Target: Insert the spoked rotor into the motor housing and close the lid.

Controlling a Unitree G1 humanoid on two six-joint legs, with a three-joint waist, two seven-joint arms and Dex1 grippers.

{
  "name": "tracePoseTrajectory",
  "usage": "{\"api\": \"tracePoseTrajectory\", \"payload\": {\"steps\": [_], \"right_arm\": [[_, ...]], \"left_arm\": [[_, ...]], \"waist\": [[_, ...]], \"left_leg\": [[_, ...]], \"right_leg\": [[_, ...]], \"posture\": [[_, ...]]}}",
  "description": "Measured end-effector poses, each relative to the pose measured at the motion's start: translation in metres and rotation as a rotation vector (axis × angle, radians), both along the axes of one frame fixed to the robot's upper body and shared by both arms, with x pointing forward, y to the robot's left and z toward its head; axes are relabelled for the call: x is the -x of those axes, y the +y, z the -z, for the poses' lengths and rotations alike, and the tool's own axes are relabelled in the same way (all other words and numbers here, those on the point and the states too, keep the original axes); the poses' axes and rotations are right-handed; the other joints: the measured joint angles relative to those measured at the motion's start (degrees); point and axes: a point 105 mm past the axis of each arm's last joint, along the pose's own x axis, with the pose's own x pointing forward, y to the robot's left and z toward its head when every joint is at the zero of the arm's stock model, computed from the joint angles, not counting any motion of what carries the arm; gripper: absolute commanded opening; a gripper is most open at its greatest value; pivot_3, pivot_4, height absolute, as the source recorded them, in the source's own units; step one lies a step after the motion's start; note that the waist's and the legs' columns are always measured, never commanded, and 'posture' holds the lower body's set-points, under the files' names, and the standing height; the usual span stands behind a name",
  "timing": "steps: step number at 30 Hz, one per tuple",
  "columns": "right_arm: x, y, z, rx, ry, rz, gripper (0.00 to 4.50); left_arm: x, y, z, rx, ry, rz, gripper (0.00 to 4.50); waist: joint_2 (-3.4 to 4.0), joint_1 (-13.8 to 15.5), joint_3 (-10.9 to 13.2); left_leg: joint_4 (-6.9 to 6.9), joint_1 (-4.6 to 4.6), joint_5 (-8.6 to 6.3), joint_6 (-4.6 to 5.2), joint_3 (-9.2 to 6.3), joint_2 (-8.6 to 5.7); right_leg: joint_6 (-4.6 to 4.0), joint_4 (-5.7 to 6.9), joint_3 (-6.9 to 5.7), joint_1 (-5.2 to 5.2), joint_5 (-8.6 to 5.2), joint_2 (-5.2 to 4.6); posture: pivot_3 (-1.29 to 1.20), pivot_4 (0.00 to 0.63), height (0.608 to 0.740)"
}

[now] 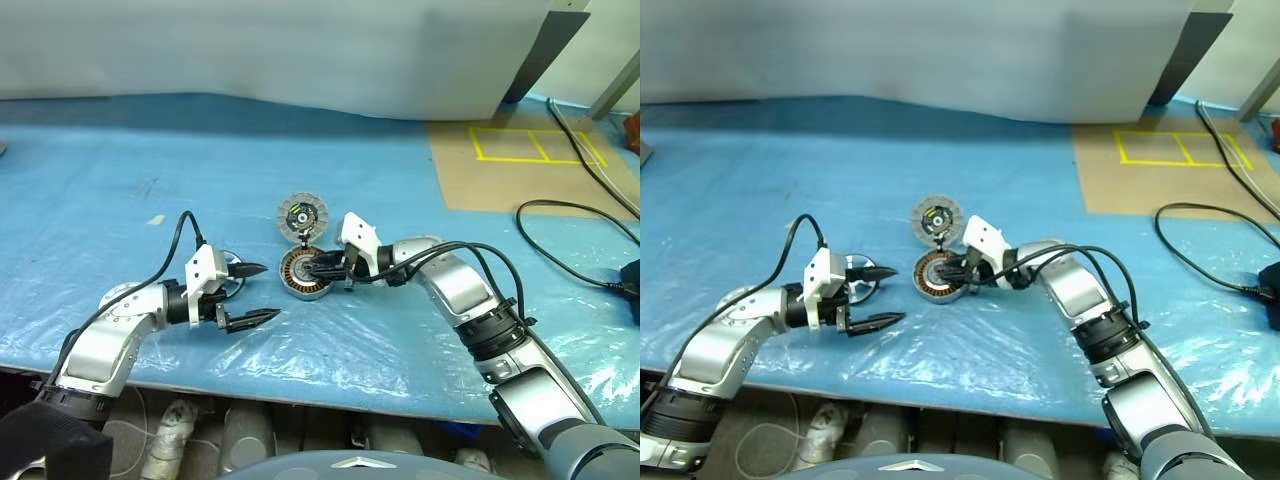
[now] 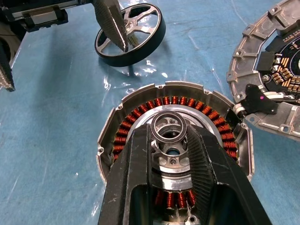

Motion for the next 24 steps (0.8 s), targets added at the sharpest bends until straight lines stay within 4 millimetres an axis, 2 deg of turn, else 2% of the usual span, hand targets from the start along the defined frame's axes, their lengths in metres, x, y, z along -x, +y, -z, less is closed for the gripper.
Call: {"api": "tracePoseTrajectory", "payload": {"steps": [6, 24], "right_arm": [[-0.0066, -0.0030, 0.0039, 0.028, -0.017, 0.015, 0.67], [-0.0043, -0.0017, 0.0054, 0.057, -0.052, -0.029, 0.67]], "left_arm": [[-0.0018, 0.0016, 0.0026, 0.005, 0.007, -0.016, 4.50], [-0.0061, 0.0027, 0.0065, 0.024, 0.019, -0.033, 4.50]], "waist": [[0.00, 0.0, 0.0], [0.00, 0.0, 0.0]], "left_leg": [[0.02, -0.01, 0.00, 0.00, 0.00, 0.00], [0.05, 0.01, 0.00, 0.01, 0.00, 0.01]], "right_leg": [[0.00, 0.01, 0.00, 0.00, 0.00, 0.00], [0.00, 0.07, 0.01, 0.00, 0.00, 0.00]], "posture": [[0.00, 0.150, 0.740], [0.00, 0.150, 0.740]]}}
